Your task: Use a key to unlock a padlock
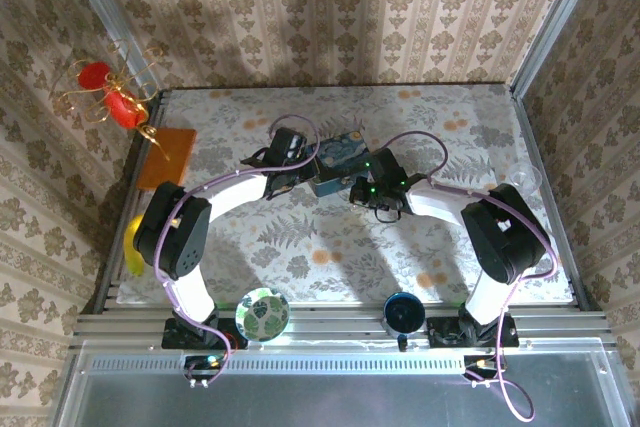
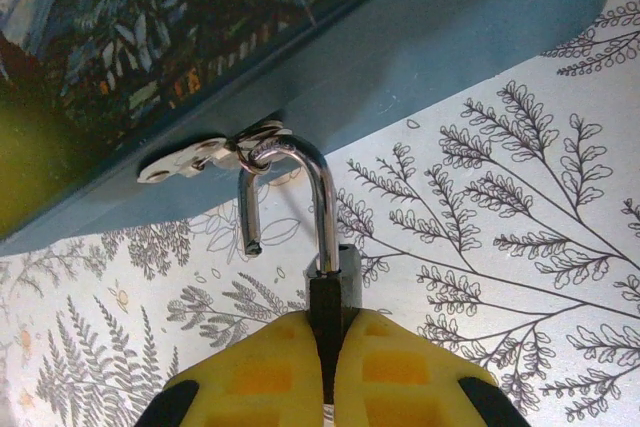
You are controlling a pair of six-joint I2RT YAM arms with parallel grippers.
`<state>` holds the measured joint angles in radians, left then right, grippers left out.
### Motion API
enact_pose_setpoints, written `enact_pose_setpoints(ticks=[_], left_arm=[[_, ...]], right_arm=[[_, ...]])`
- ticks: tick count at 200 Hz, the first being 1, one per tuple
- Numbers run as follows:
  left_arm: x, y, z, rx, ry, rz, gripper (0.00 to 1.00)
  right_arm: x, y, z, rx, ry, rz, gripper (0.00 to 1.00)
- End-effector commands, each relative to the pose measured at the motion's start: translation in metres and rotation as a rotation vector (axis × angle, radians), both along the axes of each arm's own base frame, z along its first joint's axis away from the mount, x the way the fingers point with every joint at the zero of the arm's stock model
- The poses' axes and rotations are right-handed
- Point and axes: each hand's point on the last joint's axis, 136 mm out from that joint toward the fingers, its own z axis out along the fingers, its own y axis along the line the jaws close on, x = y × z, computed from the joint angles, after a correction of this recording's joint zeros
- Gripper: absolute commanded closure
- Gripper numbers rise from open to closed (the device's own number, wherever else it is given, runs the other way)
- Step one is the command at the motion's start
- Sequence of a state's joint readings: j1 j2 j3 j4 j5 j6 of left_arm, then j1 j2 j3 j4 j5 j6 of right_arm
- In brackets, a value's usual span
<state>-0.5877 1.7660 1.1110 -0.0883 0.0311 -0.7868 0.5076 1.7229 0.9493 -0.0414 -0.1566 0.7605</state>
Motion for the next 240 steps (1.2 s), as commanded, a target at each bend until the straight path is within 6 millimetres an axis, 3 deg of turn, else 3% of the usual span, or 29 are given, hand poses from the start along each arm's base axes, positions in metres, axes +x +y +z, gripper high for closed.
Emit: enact_pose_setpoints(ticks=[1,89,240], left_arm=[[-0.045,0.039,-0.066,0.171,0.223,0.03,0.79],[-0.05,0.025,-0.072,0.129,0.236,0.024,0.83],[-0.057,0.015,-0.08,0.083,0.258,0.01,0.85]], right_arm=[[0.011,-0.003,0.007,0.067,-0.038,-0.074,1.0],[0.021,-0.004,-0.008,0.364,-0.101,-0.336,1.0],[0.037,-0.013,-0.009,0.466,-0.177,-0.524,1.0]])
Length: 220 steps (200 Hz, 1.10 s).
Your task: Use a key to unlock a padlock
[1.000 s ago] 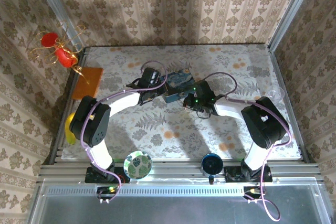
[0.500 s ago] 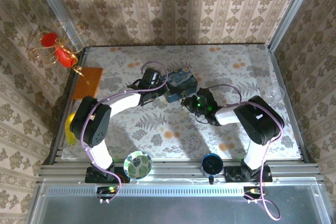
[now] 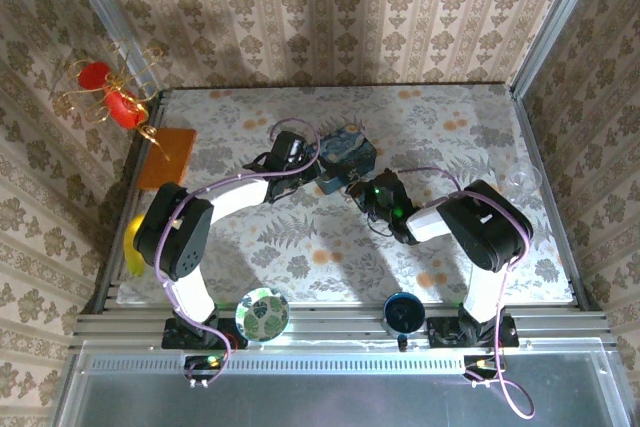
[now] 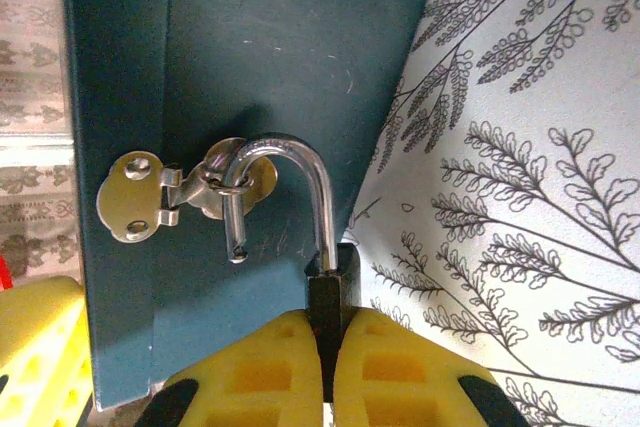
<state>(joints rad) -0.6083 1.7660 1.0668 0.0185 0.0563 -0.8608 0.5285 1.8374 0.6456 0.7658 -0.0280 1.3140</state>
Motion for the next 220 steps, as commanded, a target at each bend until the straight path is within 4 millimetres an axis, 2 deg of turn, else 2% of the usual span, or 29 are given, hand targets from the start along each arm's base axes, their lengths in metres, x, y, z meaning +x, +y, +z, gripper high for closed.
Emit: enact_pose_setpoints(ticks=[1,66,160,220], left_arm=[[-0.053,0.03,-0.08,0.171,0.268,-0.016,0.85],[-0.055,0.029,-0.082,0.163,0.272,-0.02,0.85],[-0.053,0.03,-0.079,0.165,0.265,-0.015,0.87],[-0.052,0.031,-0.078,0.167,0.264,-0.013,0.87]], right_arm=[[0.013,-0.012,0.004,0.004,-0.04,-0.101,1.0],[0.023,-0.019,0.012,0.01,-0.079,-0.161,1.0],[0.028,-0.048,0.008,-0.034,-0.086,-0.236,1.0],[0.043,-0.046,0.012,-0.047,-0.1,-0.234,1.0]])
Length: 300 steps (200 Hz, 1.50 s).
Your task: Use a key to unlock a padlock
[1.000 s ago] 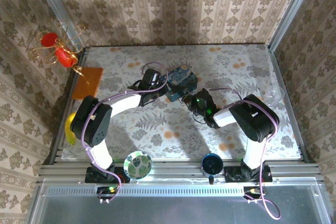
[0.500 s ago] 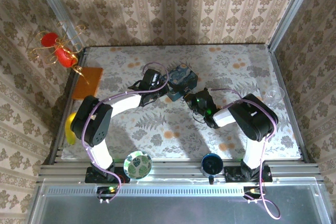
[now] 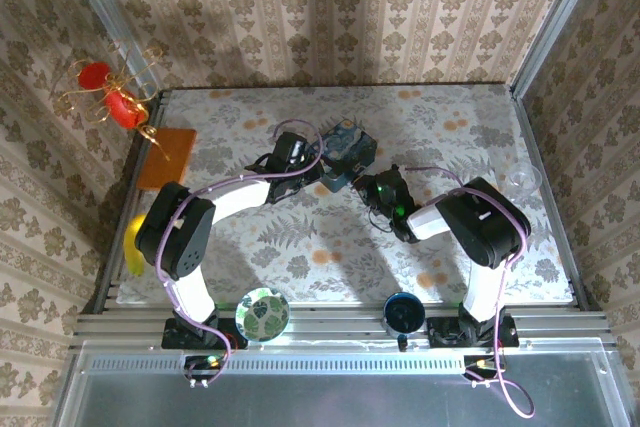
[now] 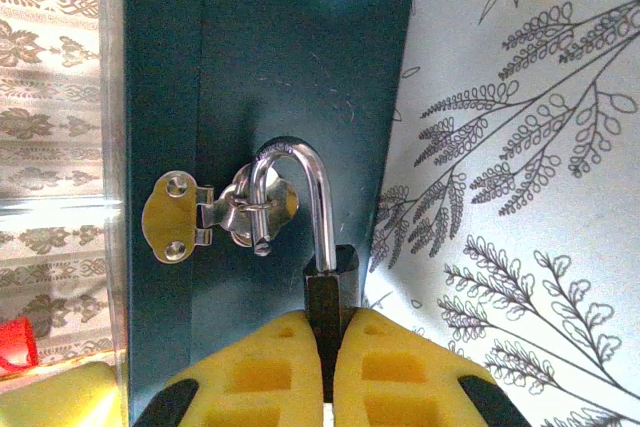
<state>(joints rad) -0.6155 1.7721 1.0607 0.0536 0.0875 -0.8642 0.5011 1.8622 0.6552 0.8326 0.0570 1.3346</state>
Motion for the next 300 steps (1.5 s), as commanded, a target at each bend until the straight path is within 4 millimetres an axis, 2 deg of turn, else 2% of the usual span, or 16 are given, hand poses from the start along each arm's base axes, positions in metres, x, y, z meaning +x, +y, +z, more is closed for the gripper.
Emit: enact_pose_setpoints(ticks=[1,69,92,117,130,151,162,164,176,186,203,233,268,300], left_arm=[[-0.05,0.04,-0.08,0.203,0.266,0.01,0.87],[-0.05,0.043,-0.081,0.199,0.27,0.015,0.87],[-0.046,0.043,-0.065,0.185,0.225,0.021,0.84],[-0.034,0.043,-0.025,0.163,0.118,0.031,0.66],[-0.025,0.043,-0.001,0.161,0.049,0.038,0.45],[-0.005,0.045,0.035,0.202,-0.068,0.05,0.23],[0.009,0.045,0.048,0.245,-0.114,0.035,0.02],[0.011,0.045,0.049,0.254,-0.122,0.028,0.0],[0.027,0.04,0.056,0.307,-0.168,-0.031,0.0],[0.039,0.028,0.06,0.33,-0.207,-0.124,0.0],[0.056,0.013,0.057,0.366,-0.231,-0.229,0.0],[0.081,-0.008,0.055,0.371,-0.288,-0.287,0.0],[0.097,-0.021,0.042,0.368,-0.31,-0.291,0.0],[0.098,-0.035,0.026,0.338,-0.31,-0.336,0.0]], right_arm=[[0.022,-0.027,0.004,-0.053,-0.041,-0.124,1.0],[0.036,-0.035,0.007,-0.043,-0.068,-0.161,1.0],[0.033,-0.035,0.006,-0.05,-0.063,-0.154,1.0],[0.027,-0.037,0.006,-0.054,-0.058,-0.151,1.0],[0.025,-0.038,0.007,-0.056,-0.06,-0.15,1.0],[0.024,-0.039,0.009,-0.063,-0.059,-0.146,1.0],[0.023,-0.038,0.009,-0.064,-0.058,-0.142,1.0],[0.023,-0.038,0.01,-0.063,-0.058,-0.141,1.0],[0.024,-0.037,0.01,-0.061,-0.057,-0.135,1.0],[0.025,-0.035,0.011,-0.061,-0.057,-0.128,1.0],[0.025,-0.034,0.011,-0.068,-0.053,-0.122,1.0],[0.028,-0.036,0.013,-0.074,-0.056,-0.133,1.0],[0.032,-0.036,0.015,-0.071,-0.061,-0.136,1.0],[0.034,-0.036,0.017,-0.069,-0.063,-0.136,1.0]])
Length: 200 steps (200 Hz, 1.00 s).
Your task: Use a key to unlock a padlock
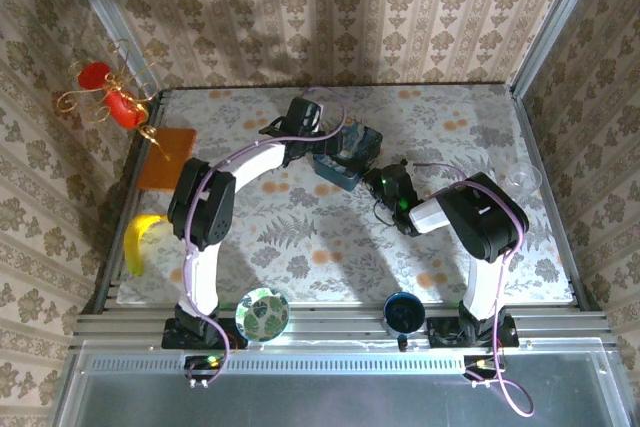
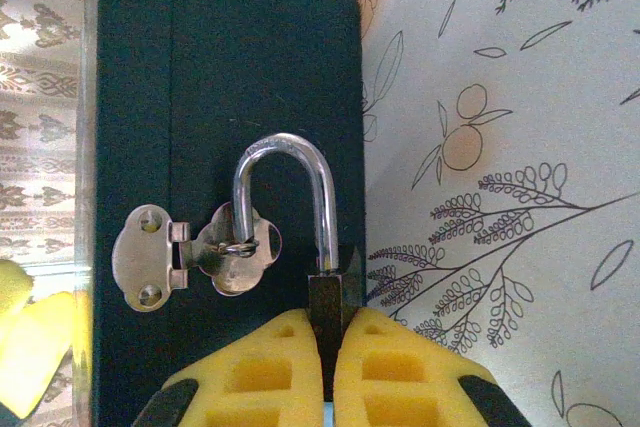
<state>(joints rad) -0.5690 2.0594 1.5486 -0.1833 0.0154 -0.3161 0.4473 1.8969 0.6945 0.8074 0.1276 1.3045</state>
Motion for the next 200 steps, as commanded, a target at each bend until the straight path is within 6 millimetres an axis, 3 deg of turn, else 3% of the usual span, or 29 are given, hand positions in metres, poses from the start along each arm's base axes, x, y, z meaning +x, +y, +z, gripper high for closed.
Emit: enact_pose_setpoints(ticks=[1,59,121,174,200], left_arm=[[0.008,-0.019,0.011,-0.034,-0.05,-0.071,0.0],[-0.004,-0.01,-0.034,0.01,0.056,-0.071,0.0],[-0.021,0.0,-0.073,0.022,0.155,-0.053,0.1],[-0.025,0.001,-0.08,0.033,0.16,-0.069,0.29],[-0.029,-0.002,-0.084,0.018,0.171,-0.092,0.47]], right_arm=[[0.012,-0.005,0.023,-0.009,-0.058,-0.031,1.0],[0.017,-0.019,0.021,-0.001,-0.059,-0.059,1.0],[0.041,-0.018,0.028,0.013,-0.074,-0.052,1.0],[0.069,-0.016,0.027,0.005,-0.069,-0.035,1.0],[0.08,-0.011,0.024,0.013,-0.076,-0.013,1.0]])
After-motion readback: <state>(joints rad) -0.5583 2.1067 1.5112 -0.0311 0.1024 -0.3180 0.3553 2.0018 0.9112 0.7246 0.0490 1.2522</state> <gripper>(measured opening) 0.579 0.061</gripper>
